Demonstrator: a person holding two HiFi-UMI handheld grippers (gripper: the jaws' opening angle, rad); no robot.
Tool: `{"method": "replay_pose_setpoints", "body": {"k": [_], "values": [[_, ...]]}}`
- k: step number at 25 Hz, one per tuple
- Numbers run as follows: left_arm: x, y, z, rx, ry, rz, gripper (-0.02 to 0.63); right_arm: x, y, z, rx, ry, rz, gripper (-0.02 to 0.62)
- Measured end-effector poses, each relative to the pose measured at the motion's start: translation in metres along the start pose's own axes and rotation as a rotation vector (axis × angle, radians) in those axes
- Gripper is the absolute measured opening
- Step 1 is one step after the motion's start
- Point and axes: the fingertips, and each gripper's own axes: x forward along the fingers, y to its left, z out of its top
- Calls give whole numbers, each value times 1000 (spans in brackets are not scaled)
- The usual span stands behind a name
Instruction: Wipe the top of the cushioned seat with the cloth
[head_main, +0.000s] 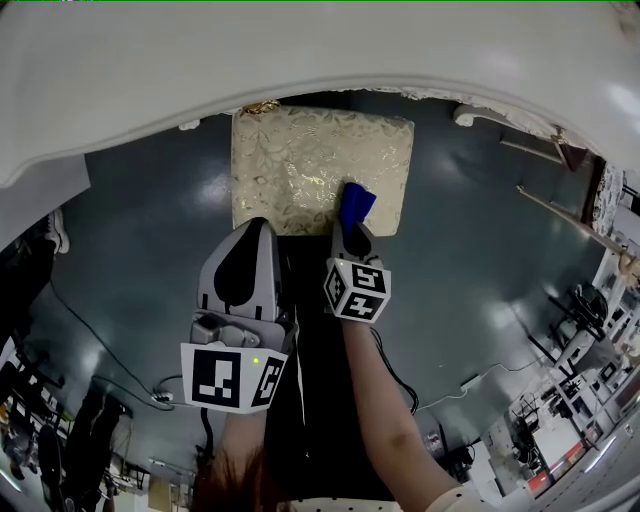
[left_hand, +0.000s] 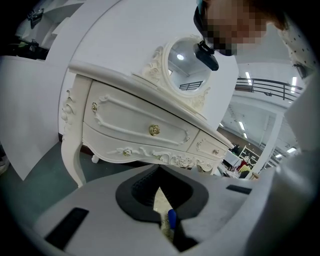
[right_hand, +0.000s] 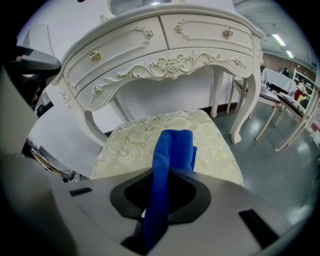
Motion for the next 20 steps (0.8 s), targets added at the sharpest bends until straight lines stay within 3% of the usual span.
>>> {"method": "replay_pose_setpoints", "body": {"k": [20], "values": [[-6,37,10,-33,-15,34,-2,8,35,0,-21,2,3,61]]}}
